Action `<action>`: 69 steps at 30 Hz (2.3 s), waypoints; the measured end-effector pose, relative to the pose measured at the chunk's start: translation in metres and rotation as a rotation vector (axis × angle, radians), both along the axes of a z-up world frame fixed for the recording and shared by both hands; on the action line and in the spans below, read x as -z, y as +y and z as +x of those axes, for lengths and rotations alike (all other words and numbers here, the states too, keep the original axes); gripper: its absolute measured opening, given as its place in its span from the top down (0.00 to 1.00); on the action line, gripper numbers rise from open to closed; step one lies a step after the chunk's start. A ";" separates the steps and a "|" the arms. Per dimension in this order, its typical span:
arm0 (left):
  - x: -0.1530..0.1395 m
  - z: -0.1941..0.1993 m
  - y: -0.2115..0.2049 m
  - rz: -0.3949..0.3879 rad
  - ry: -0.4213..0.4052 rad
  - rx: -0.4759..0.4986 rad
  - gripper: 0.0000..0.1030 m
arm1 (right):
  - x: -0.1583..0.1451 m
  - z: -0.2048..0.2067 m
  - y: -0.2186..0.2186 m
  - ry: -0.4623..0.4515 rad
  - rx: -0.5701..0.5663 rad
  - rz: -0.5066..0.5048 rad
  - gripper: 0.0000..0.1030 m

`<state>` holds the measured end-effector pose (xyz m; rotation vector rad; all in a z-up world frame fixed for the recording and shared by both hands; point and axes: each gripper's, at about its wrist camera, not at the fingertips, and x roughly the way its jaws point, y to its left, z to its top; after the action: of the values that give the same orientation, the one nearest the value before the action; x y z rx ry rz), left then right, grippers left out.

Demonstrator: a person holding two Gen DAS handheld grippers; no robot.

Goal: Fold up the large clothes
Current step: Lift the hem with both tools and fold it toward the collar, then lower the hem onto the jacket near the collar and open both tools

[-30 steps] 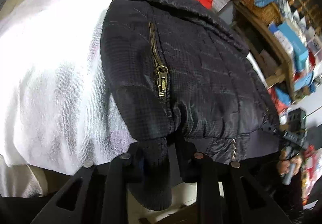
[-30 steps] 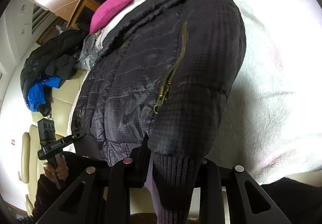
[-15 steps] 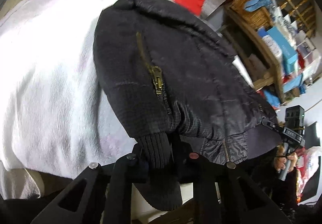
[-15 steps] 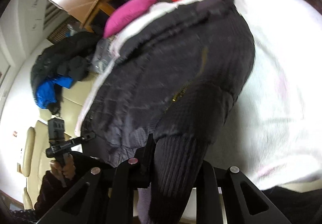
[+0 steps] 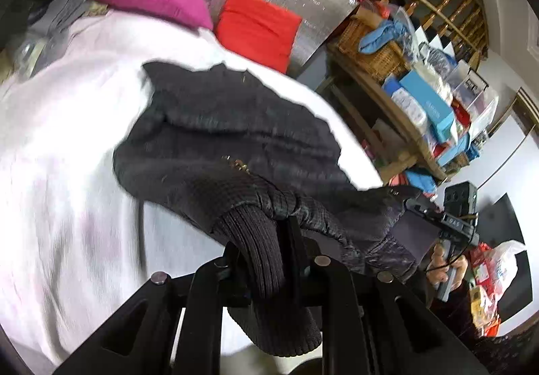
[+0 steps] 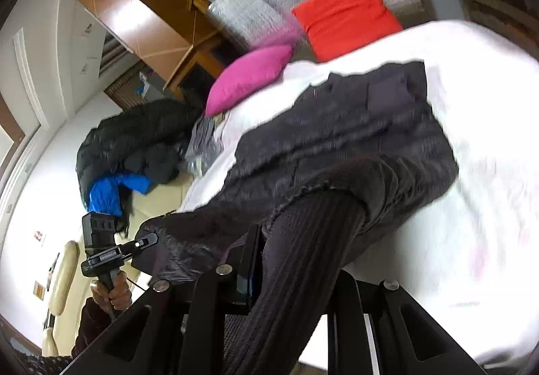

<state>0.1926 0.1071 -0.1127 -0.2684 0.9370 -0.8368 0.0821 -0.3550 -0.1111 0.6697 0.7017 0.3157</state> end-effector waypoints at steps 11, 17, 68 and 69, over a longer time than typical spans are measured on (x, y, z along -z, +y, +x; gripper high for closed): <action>-0.038 0.112 -0.027 -0.116 -0.066 -0.093 0.85 | -0.037 0.086 -0.045 -0.065 0.118 0.033 0.81; -0.039 0.178 -0.049 -0.176 -0.069 -0.146 0.85 | -0.043 0.154 -0.072 -0.076 0.179 0.041 0.82; 0.036 0.262 -0.074 0.121 -0.061 -0.461 0.18 | 0.027 0.297 -0.144 0.090 0.367 0.203 0.02; 0.033 0.256 -0.075 0.153 -0.058 -0.468 0.18 | 0.027 0.287 -0.141 0.099 0.368 0.170 0.02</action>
<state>0.4489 0.0324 -0.1455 -0.3134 0.8335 -0.3389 0.3690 -0.4959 -0.1386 0.9644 0.6351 0.0014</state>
